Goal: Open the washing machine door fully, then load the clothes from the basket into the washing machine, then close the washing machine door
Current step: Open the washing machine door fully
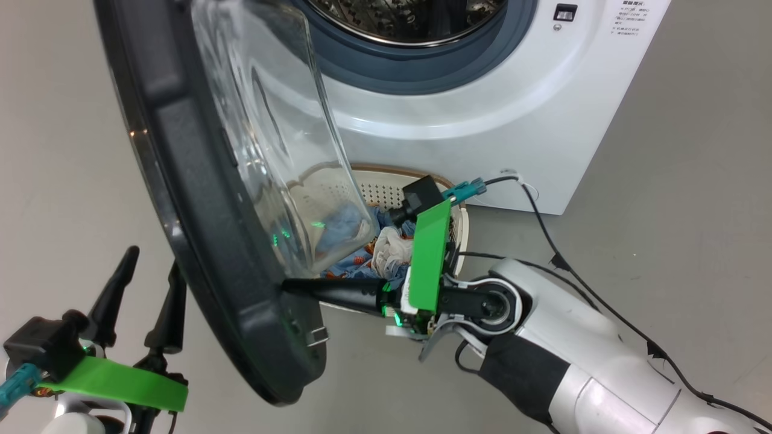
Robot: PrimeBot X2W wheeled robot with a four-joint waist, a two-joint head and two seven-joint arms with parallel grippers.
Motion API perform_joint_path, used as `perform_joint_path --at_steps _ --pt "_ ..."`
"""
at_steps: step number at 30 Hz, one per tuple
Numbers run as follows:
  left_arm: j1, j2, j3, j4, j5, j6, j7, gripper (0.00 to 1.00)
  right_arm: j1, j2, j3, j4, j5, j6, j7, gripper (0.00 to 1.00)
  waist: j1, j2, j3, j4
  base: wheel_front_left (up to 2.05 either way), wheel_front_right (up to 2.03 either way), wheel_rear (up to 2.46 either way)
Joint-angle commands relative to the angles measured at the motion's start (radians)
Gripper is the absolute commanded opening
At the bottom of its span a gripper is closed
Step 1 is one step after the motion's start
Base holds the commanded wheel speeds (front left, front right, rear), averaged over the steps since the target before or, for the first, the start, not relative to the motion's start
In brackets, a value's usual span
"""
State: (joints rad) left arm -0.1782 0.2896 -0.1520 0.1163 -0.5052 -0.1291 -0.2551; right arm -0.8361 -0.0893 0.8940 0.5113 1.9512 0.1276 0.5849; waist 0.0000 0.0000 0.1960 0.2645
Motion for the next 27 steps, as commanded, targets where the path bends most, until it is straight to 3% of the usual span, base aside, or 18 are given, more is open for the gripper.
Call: perform_joint_path --at_steps 1,9,27 --pt "-0.005 0.028 0.045 -0.017 0.014 -0.002 -0.007 1.0 0.011 0.039 0.018 -0.039 0.022 0.003 -0.014 0.0 0.0 0.0 -0.003 -0.001 0.0 0.0 0.0" --pt "0.004 0.023 0.055 -0.017 0.018 -0.002 -0.007 1.0 0.016 0.01 0.072 -0.072 0.077 0.003 -0.085 0.0 0.0 0.0 -0.019 -0.014 0.0 0.0 0.0" --pt "0.049 0.019 0.101 -0.018 0.037 -0.002 -0.007 1.0 0.079 -0.162 0.125 -0.22 0.168 0.003 -0.278 0.0 0.0 0.0 -0.073 -0.082 0.0 0.0 0.0"
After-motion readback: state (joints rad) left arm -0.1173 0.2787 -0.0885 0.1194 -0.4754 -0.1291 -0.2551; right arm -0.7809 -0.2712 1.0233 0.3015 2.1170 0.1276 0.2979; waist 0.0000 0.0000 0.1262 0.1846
